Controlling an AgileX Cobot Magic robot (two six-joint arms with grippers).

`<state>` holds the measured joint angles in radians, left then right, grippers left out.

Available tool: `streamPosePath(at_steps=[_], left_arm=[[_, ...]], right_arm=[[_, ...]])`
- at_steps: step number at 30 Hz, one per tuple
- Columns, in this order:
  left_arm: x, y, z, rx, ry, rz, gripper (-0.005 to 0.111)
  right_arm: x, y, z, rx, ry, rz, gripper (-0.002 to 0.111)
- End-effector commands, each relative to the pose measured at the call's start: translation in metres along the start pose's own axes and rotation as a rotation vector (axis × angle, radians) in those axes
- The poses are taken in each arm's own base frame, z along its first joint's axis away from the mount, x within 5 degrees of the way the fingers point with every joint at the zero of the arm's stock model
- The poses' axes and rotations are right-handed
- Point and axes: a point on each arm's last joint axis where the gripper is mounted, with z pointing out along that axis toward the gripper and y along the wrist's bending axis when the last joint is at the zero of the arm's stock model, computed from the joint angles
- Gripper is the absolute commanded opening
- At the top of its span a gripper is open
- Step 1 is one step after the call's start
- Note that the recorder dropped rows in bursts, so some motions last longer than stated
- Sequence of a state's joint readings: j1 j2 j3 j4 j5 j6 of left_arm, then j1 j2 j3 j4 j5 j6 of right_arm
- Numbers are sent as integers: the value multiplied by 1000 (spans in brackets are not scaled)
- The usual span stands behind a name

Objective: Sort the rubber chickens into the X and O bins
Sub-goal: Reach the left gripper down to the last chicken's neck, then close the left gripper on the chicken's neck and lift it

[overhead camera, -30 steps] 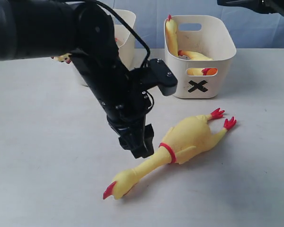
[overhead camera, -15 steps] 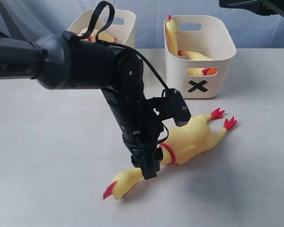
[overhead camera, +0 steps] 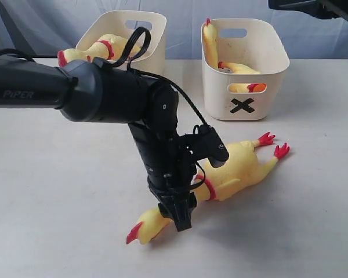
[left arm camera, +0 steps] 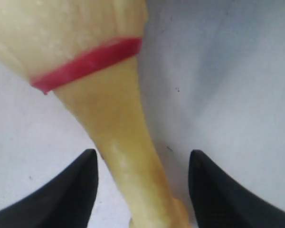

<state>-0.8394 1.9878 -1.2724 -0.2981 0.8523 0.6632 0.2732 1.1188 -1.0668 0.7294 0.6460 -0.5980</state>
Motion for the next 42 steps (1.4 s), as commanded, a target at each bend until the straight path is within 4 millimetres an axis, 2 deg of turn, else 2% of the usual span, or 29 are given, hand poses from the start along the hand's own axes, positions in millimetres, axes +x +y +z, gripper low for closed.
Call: streamPosePath(at_steps=[1,5,10,12,16,20,32,38,42], left_arm=[[3,-3,7,15,27,-7,50],[3,-2,8,8,29,-29,42],[5,-3,8,21,46,-31,8],[8,-5,7,35,78,-26,0],[17,-6,4,47,178,-36,0],[23,-8,-10,21,240,-40,0],[31,-25,-99,-146,99,-63,0],[40,-38,-137,-170,61,-56,0],[45,-36,-162,-248,11,-119,0]], right_arm=[[1,0,-2,8,-6,-9,0],[1,0,-2,8,-6,-9,0],[1,0,-2,8,-6,-9,0],[0,0,-2,10,-12,-7,0],[0,0,-2,10,-12,-7,0],[0,0,-2,11,-11,-9,0],[0,-1,-2,12,-12,-9,0],[0,-1,-2,12,-12,-9,0],[0,-1,-2,12,-13,-9,0]])
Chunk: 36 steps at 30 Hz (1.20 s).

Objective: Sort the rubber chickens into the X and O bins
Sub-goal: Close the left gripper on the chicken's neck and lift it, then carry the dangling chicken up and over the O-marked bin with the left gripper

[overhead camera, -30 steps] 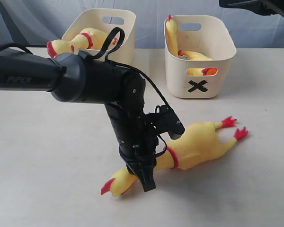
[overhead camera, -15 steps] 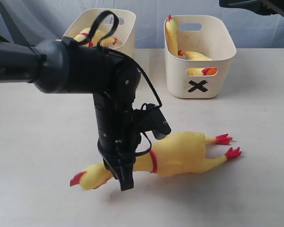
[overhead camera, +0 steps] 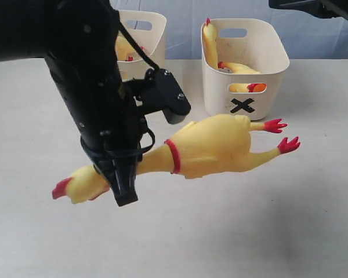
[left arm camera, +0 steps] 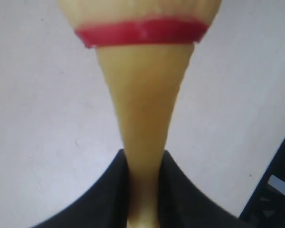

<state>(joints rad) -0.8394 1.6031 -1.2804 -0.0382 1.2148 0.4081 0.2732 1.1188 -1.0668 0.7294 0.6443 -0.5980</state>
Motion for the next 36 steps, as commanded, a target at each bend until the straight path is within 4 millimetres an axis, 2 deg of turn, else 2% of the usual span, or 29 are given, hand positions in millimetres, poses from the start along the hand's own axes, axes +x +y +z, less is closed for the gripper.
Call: streamPosePath(at_steps=[1,13,16,19,20,24,26,28,32,36], left_arm=[[8,9,-32,-105,-68,-88,0],[26,68,-106,-352,-239,-323,0],[32,87,-125,-398,-287,-386,0],[37,105,-136,-431,-311,-438,0],[38,117,-140,-450,-320,-465,0],[38,140,-146,-480,-352,-496,0],[36,163,-137,-426,-358,-556,0],[39,175,-133,-381,-378,-603,0],[49,186,-145,-369,-445,-658,0],[48,202,-141,-369,-444,-646,0]], right_arm=[[0,0,-2,11,-11,-9,0],[0,0,-2,11,-11,-9,0],[0,0,-2,11,-11,-9,0],[0,0,-2,9,-13,-5,0],[0,0,-2,9,-13,-5,0],[1,0,-2,3,-4,-5,0],[0,0,-2,6,-9,-5,0],[0,0,-2,6,-9,-5,0],[0,0,-2,6,-9,-5,0],[0,0,-2,6,-9,-5,0]])
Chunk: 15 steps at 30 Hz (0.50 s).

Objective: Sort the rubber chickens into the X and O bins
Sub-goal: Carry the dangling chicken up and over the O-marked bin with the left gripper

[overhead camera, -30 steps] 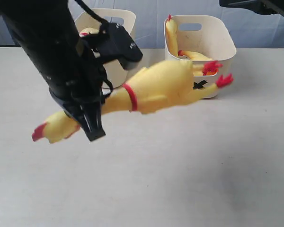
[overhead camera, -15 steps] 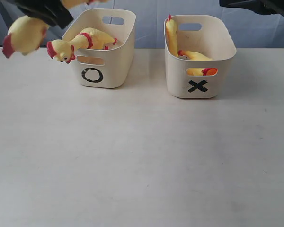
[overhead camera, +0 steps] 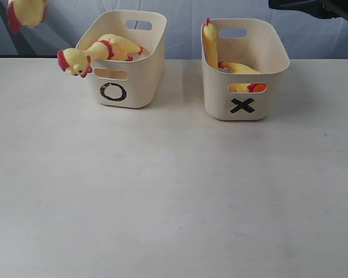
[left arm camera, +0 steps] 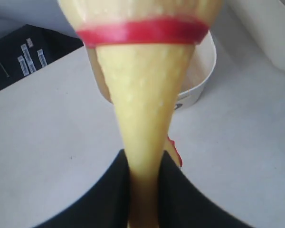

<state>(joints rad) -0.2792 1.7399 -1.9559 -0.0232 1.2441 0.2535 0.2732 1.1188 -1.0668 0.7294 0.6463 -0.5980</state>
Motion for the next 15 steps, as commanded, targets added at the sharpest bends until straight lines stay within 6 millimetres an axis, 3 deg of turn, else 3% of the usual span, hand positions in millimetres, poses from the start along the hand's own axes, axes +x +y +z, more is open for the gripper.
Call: streamPosePath(at_steps=[1,4,5,15], left_arm=[[-8,5,18,34,-16,13,0],[-8,6,53,61,45,29,0],[-8,6,56,59,52,23,0],[-8,4,57,77,50,-10,0]], right_arm=[[0,0,-2,7,-11,-5,0],[0,0,-2,7,-11,-5,0],[0,0,-2,7,-11,-5,0],[0,0,-2,7,-11,-5,0]])
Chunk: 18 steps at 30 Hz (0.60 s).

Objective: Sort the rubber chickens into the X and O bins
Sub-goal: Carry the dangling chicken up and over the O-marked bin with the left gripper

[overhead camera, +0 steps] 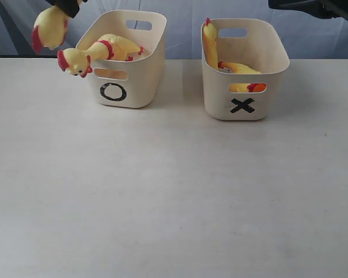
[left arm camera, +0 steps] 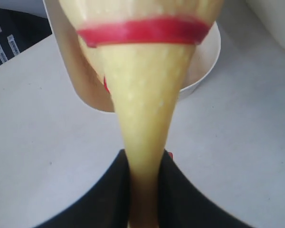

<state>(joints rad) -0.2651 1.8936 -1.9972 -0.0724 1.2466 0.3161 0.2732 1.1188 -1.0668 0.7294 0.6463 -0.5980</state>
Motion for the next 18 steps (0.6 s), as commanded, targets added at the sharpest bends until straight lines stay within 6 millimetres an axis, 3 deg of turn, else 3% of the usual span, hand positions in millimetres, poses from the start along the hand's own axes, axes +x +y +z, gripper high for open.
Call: streamPosePath(at_steps=[1,6,9,14,18], left_arm=[[-5,-2,-7,36,-58,-46,0],[-7,-11,-11,119,-90,-85,0],[-7,-15,-28,101,-118,-99,0],[-11,-46,-55,83,-165,-15,0],[-9,-42,-59,9,-156,-8,0]], right_arm=[[0,0,-2,7,-11,-5,0],[0,0,-2,7,-11,-5,0],[0,0,-2,7,-11,-5,0],[-1,-1,-2,17,-27,-3,0],[-1,-1,-2,17,-27,-3,0]])
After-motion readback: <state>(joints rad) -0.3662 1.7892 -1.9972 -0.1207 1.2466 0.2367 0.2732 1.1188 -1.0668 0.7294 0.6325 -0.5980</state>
